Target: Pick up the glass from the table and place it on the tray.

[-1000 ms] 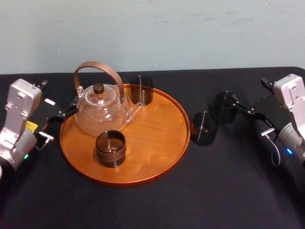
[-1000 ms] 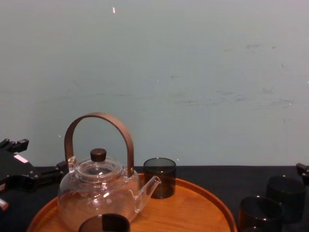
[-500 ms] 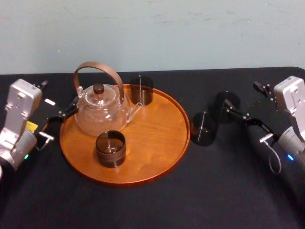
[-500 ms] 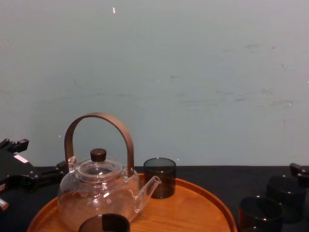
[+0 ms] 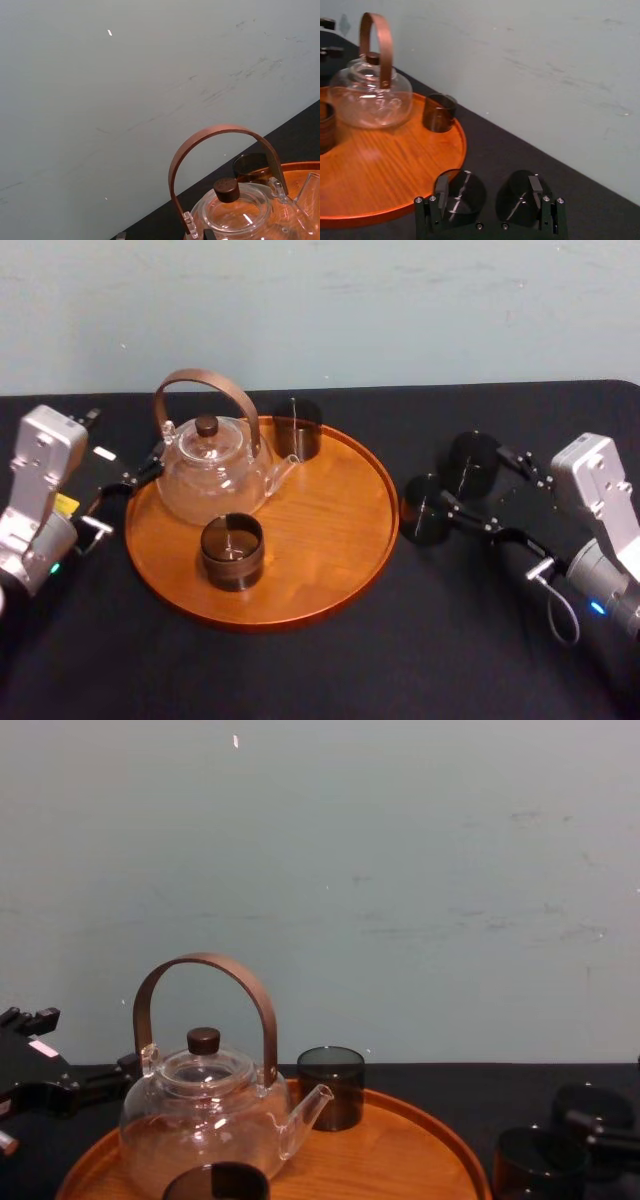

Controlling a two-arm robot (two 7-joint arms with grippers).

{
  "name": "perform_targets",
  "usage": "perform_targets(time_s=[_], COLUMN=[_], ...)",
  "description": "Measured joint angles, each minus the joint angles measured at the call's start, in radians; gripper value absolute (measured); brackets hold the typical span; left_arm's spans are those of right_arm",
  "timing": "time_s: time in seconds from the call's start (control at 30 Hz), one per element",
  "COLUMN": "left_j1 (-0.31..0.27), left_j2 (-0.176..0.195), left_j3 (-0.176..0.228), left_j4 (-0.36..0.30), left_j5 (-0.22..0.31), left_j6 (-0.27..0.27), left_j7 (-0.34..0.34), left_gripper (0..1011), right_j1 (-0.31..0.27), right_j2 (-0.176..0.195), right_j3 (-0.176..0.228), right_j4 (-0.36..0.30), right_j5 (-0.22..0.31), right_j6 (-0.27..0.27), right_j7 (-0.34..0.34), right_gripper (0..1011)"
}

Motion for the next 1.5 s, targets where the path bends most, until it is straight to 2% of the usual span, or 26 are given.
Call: perform_targets(time_s=[0.2, 0.53, 1.0, 1.5], left_j1=[0.000, 0.000, 0.000, 0.000], left_j2=[0.000, 0.000, 0.000, 0.000], left_j3=[0.000, 0.000, 0.000, 0.000], left_j4=[0.000, 0.000, 0.000, 0.000], left_j5=[0.000, 0.000, 0.000, 0.000], left_j6=[0.000, 0.000, 0.000, 0.000], left_j7=[0.000, 0.000, 0.000, 0.000], left_gripper=[1001, 1001, 1001, 1001], right_j1=[-0.012, -0.012, 0.030, 0.064], right_j2=[-0.006, -0.038, -0.100, -0.141], right_j3=[0.000, -0.001, 0.025, 0.049], right_j4=[-0.003, 0.023, 0.130, 0.197], right_j5=[-0.002, -0.012, 0.052, 0.055], right_j6=[0.004, 0.013, 0.054, 0.071], right_j7=[0.023, 0.059, 0.159, 0.210], right_gripper=[1002, 1002, 1002, 1002])
